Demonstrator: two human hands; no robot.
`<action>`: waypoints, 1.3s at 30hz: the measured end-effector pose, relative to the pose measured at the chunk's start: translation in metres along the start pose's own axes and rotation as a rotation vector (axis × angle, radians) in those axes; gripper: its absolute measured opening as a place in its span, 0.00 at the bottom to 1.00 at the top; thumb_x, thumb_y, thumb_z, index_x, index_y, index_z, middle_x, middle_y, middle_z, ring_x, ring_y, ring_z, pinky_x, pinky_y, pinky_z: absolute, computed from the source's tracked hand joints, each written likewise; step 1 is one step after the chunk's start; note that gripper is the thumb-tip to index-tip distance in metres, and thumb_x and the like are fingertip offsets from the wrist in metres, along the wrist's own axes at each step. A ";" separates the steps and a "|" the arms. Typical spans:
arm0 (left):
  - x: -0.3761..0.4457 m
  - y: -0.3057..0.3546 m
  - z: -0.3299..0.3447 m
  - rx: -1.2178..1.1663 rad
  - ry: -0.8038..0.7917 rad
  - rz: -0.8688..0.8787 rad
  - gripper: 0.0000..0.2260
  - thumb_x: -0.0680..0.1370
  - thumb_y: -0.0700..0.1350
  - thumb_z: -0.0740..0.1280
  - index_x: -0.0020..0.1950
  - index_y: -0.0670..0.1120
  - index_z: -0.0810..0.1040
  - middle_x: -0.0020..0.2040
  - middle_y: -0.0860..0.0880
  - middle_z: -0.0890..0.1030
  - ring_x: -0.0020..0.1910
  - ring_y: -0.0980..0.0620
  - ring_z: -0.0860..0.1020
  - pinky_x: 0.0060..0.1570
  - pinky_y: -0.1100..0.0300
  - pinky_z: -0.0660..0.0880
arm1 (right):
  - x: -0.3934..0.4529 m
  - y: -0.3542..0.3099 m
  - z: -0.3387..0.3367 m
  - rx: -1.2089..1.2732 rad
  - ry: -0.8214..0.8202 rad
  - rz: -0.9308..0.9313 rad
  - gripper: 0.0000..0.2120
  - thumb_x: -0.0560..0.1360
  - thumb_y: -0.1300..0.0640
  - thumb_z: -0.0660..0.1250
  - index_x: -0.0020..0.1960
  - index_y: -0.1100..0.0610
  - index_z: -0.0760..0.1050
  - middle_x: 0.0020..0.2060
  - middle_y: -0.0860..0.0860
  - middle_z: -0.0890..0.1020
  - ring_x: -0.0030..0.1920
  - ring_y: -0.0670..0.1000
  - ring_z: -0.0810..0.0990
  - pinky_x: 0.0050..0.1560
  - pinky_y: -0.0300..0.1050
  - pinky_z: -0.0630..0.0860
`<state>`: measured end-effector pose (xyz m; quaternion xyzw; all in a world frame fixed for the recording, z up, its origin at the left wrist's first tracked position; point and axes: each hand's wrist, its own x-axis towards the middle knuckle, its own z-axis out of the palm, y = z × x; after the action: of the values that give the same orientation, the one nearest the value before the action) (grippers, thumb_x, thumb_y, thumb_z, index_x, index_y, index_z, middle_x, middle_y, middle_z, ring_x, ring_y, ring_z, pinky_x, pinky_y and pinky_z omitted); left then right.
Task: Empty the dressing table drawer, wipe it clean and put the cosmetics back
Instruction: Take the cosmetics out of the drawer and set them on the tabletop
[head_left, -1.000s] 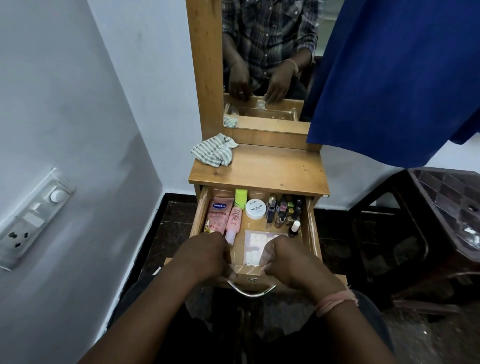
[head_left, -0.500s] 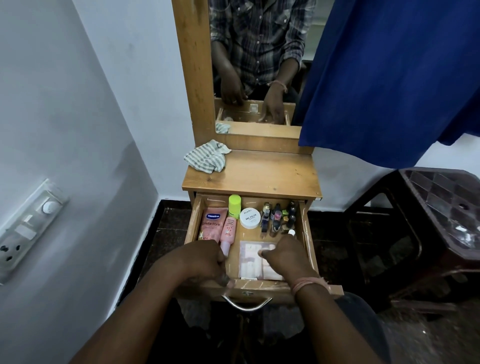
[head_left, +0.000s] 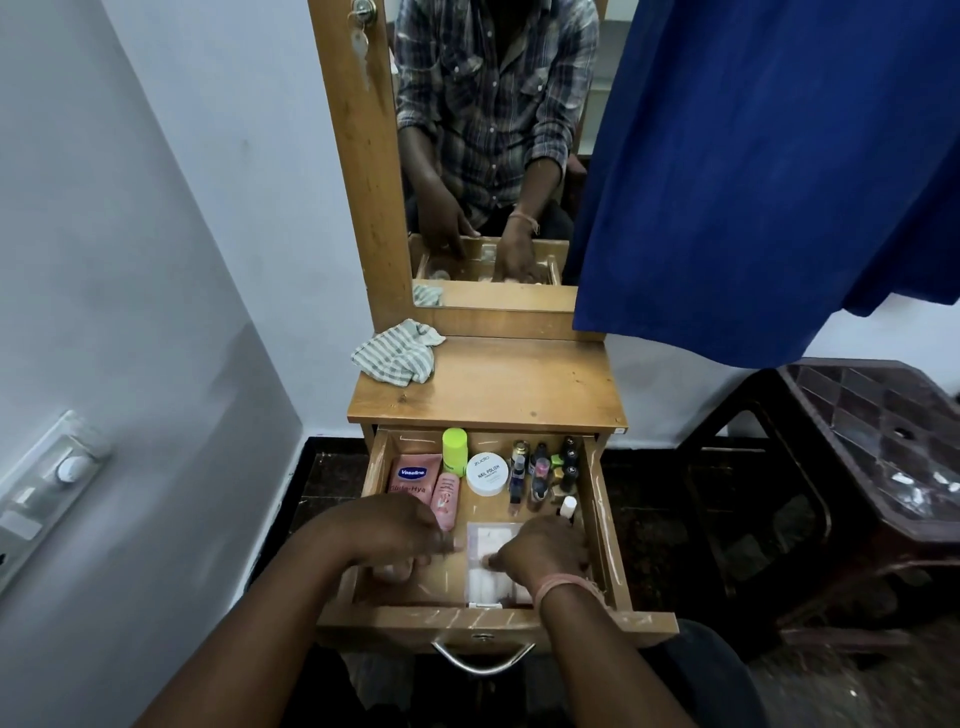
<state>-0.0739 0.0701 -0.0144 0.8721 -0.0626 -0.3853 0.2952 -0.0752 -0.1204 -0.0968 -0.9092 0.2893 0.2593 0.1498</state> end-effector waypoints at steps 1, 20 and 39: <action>0.003 0.000 -0.004 -0.026 0.060 0.014 0.18 0.78 0.61 0.70 0.52 0.46 0.85 0.43 0.51 0.86 0.43 0.51 0.84 0.51 0.53 0.80 | 0.001 0.002 0.000 0.023 -0.005 0.002 0.60 0.54 0.32 0.81 0.76 0.61 0.64 0.69 0.56 0.73 0.67 0.57 0.74 0.59 0.49 0.76; 0.046 -0.004 -0.031 -0.378 0.944 -0.046 0.12 0.81 0.50 0.66 0.59 0.45 0.83 0.55 0.46 0.84 0.55 0.43 0.80 0.51 0.54 0.73 | -0.011 0.045 -0.066 0.693 -0.258 -0.301 0.14 0.70 0.59 0.79 0.52 0.54 0.78 0.48 0.54 0.86 0.47 0.54 0.86 0.48 0.53 0.84; 0.181 0.021 -0.092 -0.113 1.364 -0.384 0.32 0.80 0.68 0.57 0.59 0.38 0.71 0.53 0.34 0.78 0.48 0.32 0.79 0.49 0.42 0.73 | 0.097 -0.003 -0.141 1.081 0.411 -0.283 0.08 0.80 0.63 0.65 0.54 0.67 0.78 0.49 0.58 0.82 0.52 0.58 0.78 0.50 0.43 0.69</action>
<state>0.1194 0.0350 -0.0686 0.8978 0.3112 0.1987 0.2401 0.0489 -0.2214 -0.0347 -0.7653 0.2791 -0.1286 0.5655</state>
